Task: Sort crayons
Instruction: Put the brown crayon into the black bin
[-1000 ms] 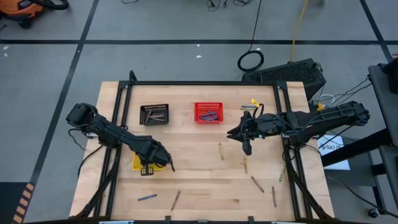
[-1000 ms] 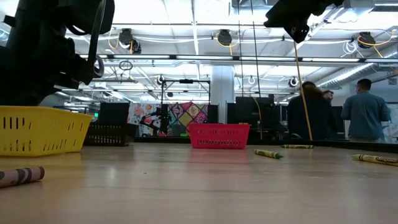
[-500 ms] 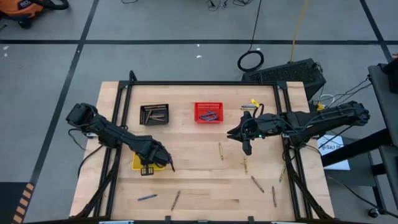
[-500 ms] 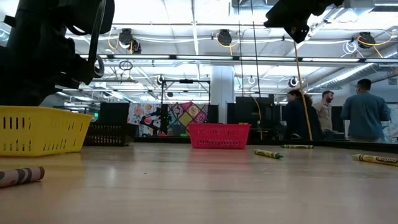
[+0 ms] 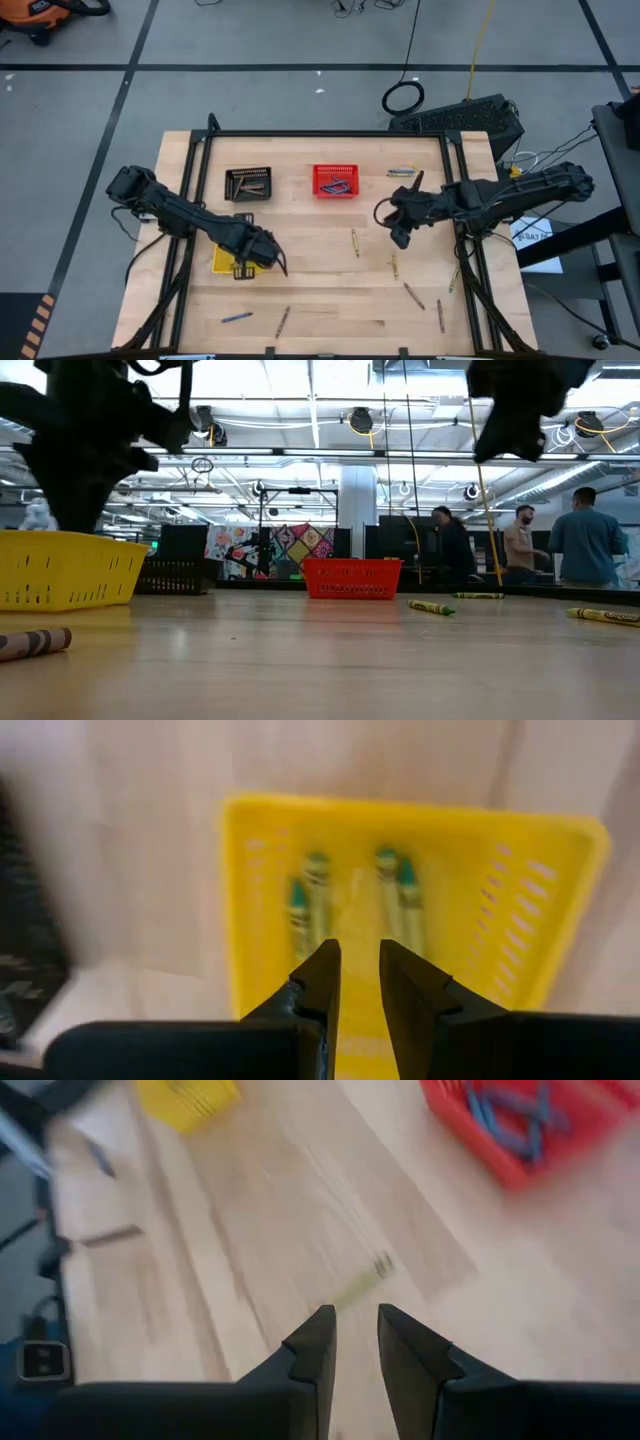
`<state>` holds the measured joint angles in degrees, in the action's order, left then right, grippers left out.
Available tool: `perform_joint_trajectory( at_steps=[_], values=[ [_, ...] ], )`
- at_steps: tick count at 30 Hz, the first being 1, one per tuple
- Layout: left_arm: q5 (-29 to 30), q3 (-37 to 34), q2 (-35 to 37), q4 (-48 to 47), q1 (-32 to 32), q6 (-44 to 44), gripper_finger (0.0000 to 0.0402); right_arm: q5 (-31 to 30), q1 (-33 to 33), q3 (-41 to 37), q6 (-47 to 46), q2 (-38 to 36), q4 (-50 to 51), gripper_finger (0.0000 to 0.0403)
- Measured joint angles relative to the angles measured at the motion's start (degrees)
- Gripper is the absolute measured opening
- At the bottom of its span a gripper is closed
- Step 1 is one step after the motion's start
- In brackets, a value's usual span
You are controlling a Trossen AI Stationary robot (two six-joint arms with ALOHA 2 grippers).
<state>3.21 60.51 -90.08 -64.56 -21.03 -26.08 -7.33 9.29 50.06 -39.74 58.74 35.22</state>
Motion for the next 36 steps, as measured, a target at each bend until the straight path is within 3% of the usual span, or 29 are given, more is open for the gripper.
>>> perform_joint_trajectory(
  at_steps=[10,17,25,28,36],
  values=[
    [8.71,0.29,0.0,-0.65,0.02,-0.05,0.0066,0.69,6.24,0.0,-16.41,0.0,12.63,0.0088],
    [11.04,0.29,0.0,-0.52,0.02,-0.09,0.0066,1.55,13.55,0.0,-26.89,1.77,13.18,0.01],
    [11.25,0.29,0.0,-0.5,0.02,-0.02,0.0066,1.81,21.98,0.0,-35.55,9.22,13.05,0.01],
    [11.25,0.29,0.0,-0.5,0.02,1.13,0.0066,4.52,24.69,0.0,-38.69,12.29,12.58,0.01],
    [11.25,0.29,0.0,-0.71,1.38,3.02,0.0066,7.62,31.53,0.0,-43.61,20.17,2.91,0.01]
  ],
)
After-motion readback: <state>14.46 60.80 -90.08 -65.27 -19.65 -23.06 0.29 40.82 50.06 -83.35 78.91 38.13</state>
